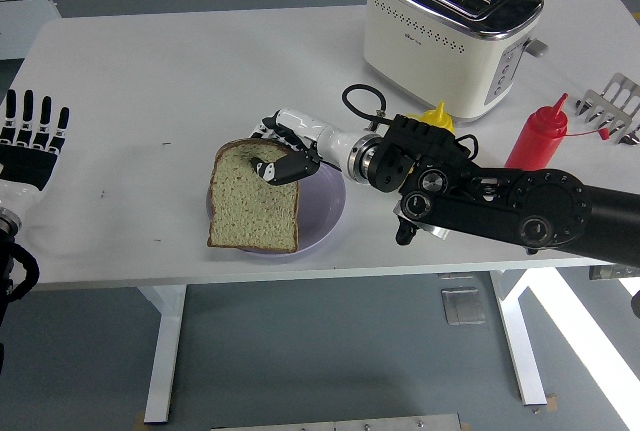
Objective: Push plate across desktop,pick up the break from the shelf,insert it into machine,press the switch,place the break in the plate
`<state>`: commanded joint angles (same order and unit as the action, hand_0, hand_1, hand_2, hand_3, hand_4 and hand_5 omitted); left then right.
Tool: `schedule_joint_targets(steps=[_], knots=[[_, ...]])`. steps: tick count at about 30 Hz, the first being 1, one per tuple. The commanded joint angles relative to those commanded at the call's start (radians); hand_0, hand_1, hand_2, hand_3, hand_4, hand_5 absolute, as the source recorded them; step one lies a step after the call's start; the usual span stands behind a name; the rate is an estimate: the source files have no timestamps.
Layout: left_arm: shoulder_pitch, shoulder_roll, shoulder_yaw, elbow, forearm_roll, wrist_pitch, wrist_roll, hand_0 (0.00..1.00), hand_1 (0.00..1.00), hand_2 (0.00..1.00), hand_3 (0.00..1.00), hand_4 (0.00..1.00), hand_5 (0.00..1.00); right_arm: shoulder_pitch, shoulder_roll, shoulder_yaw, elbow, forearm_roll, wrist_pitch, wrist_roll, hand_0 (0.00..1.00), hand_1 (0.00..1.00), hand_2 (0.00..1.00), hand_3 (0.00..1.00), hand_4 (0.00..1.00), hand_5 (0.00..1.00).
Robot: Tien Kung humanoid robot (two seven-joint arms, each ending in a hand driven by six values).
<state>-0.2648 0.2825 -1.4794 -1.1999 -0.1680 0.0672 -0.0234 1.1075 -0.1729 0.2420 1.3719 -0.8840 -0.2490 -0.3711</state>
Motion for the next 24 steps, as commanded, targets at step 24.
schedule_joint_targets(steps=[24], knots=[[-0.005, -0.001, 0.000, 0.010, 0.002, 0.007, -0.011, 0.785, 0.718, 0.673, 0.698, 0.649, 0.998, 0.008, -0.001, -0.005, -0.048, 0.029, 0.048, 0.060, 0.375, 0.477, 0.495, 0.467, 0.749, 0.286]])
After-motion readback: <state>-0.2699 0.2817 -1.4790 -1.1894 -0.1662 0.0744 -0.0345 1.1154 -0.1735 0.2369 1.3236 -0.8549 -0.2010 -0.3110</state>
